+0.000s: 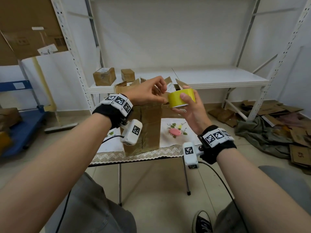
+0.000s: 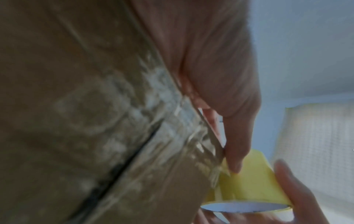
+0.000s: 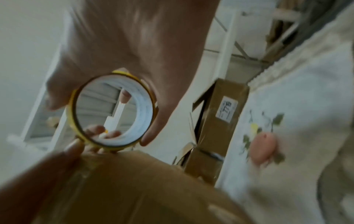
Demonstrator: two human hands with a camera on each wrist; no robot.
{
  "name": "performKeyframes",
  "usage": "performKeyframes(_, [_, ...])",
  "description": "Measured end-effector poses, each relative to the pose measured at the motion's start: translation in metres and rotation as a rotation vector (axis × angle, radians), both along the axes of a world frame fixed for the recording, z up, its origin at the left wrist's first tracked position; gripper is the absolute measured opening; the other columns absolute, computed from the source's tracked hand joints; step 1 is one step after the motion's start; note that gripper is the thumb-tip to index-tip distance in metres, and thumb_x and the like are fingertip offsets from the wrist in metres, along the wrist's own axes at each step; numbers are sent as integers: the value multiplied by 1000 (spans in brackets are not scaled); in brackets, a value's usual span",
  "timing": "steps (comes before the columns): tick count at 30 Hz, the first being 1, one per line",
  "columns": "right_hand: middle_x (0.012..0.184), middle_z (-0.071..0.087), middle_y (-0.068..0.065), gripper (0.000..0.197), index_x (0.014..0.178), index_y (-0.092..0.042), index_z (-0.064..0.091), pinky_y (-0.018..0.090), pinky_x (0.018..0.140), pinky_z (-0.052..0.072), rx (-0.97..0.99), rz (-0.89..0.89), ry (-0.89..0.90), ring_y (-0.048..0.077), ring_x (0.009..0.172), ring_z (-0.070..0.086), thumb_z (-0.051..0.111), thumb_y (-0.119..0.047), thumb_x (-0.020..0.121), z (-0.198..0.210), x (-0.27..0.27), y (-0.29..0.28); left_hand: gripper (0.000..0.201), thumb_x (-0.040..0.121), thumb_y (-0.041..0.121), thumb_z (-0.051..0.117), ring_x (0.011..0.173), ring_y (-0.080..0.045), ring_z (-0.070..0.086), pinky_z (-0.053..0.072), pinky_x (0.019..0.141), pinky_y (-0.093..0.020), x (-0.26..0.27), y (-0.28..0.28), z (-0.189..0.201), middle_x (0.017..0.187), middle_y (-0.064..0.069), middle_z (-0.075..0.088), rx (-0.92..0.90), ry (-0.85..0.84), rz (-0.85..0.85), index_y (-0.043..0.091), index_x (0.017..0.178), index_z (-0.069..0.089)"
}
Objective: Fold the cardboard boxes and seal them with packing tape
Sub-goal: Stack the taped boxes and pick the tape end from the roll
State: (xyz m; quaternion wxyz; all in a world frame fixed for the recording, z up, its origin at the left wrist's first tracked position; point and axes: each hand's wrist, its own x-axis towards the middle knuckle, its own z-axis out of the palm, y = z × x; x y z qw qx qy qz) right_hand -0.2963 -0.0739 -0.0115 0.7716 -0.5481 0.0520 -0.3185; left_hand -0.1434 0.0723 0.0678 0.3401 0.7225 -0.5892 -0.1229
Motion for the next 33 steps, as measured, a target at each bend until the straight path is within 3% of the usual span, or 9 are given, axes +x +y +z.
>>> performKeyframes(4, [128,56,12,58,132,-20,50,55,92,54,54,-159,11,32,109,65,78,-26,81,-8,-7,-19,28,89,16,71,83,-18,56,51,76,-25,-5,0,-1,97,-9,61,32,-111,17,5,103,50])
performKeyframes(7, [125,50,11,56,117,-34,52,53,85,59,-166,-322,266,37,108,63,81,-31,70,-21,-6,-27,13,88,14,69,80,-10,54,45,75,-22,-9,-4,-2,90,-3,60,19,-200,-5,7,91,59])
performKeyframes(11, [126,35,8,48,116,-17,46,24,78,44,-416,-424,587,19,98,48,78,-15,81,-49,0,-34,16,84,30,78,94,-12,63,52,83,-23,-5,1,-1,95,3,67,-4,-147,1,15,86,74])
performKeyframes(17, [133,30,10,48,113,1,53,32,110,34,-523,-380,930,30,120,49,84,-12,78,-84,3,-39,29,87,44,71,93,-12,63,53,80,-33,-17,-2,-1,103,5,72,40,-450,44,18,97,80])
performKeyframes(20, [135,30,11,42,104,-8,53,33,113,32,-648,-333,953,32,128,43,85,-14,78,-71,4,-38,47,91,51,64,100,4,56,42,86,-17,-21,0,3,132,14,60,88,-618,19,28,132,64])
performKeyframes(22, [139,34,10,44,112,-13,57,36,115,32,-674,-378,836,26,129,41,83,-26,80,-49,10,-32,59,92,54,59,115,4,50,42,100,-24,-22,9,6,147,14,47,32,-560,45,34,146,47])
performKeyframes(27, [139,49,-4,47,135,-26,50,34,102,37,-447,-147,374,10,123,47,52,-54,98,23,33,22,48,107,43,32,150,-13,24,17,122,-40,-8,48,6,160,4,34,-50,-436,216,28,151,40])
performKeyframes(30, [148,38,-6,60,151,-30,32,35,100,34,-483,41,400,13,129,40,53,-51,99,40,43,53,50,109,42,26,154,-20,4,0,122,-44,2,65,-9,166,1,15,151,-479,302,27,156,29])
performKeyframes(33, [161,27,2,71,156,-35,20,49,109,38,-461,135,460,22,135,39,60,-40,98,37,51,61,50,109,32,28,155,-22,-3,-5,123,-47,2,70,-19,167,-1,8,167,-425,327,27,158,19])
